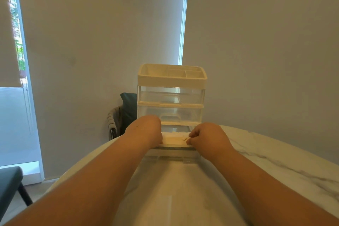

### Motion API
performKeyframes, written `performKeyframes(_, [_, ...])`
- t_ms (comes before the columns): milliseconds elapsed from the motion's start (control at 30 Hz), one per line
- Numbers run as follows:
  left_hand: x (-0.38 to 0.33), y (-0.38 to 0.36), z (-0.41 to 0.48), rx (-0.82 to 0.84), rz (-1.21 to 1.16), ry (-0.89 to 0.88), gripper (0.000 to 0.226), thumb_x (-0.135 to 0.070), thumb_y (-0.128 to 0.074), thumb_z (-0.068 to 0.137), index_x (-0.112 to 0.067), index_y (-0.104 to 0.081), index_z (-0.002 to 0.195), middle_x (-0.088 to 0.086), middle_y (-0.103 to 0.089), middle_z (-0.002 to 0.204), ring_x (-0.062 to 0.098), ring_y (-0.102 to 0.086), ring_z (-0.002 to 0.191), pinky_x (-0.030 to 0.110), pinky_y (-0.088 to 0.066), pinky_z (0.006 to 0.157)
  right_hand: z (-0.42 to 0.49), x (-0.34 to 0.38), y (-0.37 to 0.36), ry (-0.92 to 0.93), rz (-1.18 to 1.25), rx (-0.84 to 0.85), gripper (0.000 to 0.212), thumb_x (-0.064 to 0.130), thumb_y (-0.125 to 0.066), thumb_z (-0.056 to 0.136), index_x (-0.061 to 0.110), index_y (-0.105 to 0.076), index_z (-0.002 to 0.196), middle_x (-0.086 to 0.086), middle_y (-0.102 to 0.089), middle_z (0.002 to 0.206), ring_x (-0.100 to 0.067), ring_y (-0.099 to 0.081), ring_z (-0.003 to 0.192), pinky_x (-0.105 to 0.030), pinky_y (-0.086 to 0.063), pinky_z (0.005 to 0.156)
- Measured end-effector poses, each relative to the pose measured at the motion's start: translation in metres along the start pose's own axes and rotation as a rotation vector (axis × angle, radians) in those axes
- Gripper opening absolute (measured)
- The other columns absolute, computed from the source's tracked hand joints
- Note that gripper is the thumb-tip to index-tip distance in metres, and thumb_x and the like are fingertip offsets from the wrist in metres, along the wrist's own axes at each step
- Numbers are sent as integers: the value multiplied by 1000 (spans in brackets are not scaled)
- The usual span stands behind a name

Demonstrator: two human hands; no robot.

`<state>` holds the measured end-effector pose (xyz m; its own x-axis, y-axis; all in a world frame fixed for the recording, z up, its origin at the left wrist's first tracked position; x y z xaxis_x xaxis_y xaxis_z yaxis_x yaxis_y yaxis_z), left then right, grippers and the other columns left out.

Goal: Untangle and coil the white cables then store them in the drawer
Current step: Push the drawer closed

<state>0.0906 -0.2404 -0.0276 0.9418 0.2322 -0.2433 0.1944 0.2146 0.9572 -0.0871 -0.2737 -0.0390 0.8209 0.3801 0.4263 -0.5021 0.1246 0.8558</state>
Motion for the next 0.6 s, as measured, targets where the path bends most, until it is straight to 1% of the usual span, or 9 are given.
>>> performKeyframes(67, [1,-3,2,-6,9,30,29,-24,-73,83,-18,-65,111,1,-60,92,19,-60,90,39,-52,95,2,0,0,-12,-10,14,18,31,-75,86,23,-78,102,2,-72,100,-13,-61,89,-27,-51,85])
performKeyframes(133, [2,-5,4,-4,4,51,29,-23,-73,84,-18,-66,111,1,-60,93,20,-60,91,39,-52,96,2,2,0,-5,-36,37,14,28,-74,87,20,-79,97,0,-73,98,-16,-64,92,-27,-52,83])
performKeyframes(233, [1,-7,7,-11,34,40,28,-22,-71,85,-16,-64,112,1,-56,90,19,-57,90,34,-49,95,2,3,-1,11,-90,60,12,24,-69,90,17,-79,91,-4,-75,94,-21,-68,91,-32,-56,83])
performKeyframes(267, [0,-8,8,-6,60,28,28,-21,-70,86,-15,-64,113,0,-52,86,18,-54,88,31,-48,92,1,3,-1,20,-115,64,15,25,-66,91,18,-79,89,-4,-74,92,-22,-68,91,-35,-55,85])
performKeyframes(333, [-3,-9,10,-3,108,1,29,-20,-68,87,-14,-63,115,0,-46,83,17,-50,84,30,-45,87,-2,5,0,51,-211,62,25,35,-56,96,20,-75,87,-1,-70,88,-22,-64,91,-37,-49,89])
performKeyframes(400, [-5,-9,10,-8,148,-16,27,-20,-68,87,-14,-64,113,-1,-44,78,16,-49,80,30,-45,83,-7,7,1,101,-257,34,42,42,-42,100,16,-68,81,-2,-61,77,-22,-59,81,-35,-42,81])
performKeyframes(467, [-4,-9,9,-28,172,-44,24,-21,-68,86,-16,-65,109,-2,-44,76,16,-51,80,30,-45,81,-11,9,2,132,-229,29,44,40,-40,98,11,-63,74,-3,-52,68,-21,-55,71,-34,-42,72])
performKeyframes(533, [-3,-9,8,-36,178,-80,21,-21,-68,87,-18,-66,107,-3,-49,79,16,-52,83,29,-46,82,-12,10,1,160,-254,40,39,38,-45,93,10,-67,79,-3,-59,70,-22,-60,72,-35,-52,73])
performKeyframes(600, [-3,-7,6,-20,165,-97,20,-21,-67,88,-17,-68,108,-1,-55,88,16,-54,85,30,-48,85,-11,9,1,171,-283,35,35,38,-47,92,15,-72,88,-2,-67,80,-21,-64,78,-37,-55,81])
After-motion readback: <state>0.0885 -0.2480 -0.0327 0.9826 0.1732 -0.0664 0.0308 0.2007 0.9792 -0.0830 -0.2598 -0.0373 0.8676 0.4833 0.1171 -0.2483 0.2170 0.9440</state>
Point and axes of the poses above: each hand's wrist, its own z-axis towards the middle knuckle, its own y-axis out of the back of the hand, x = y × z, the point moved 2 cm from there along z, towards the middle knuckle
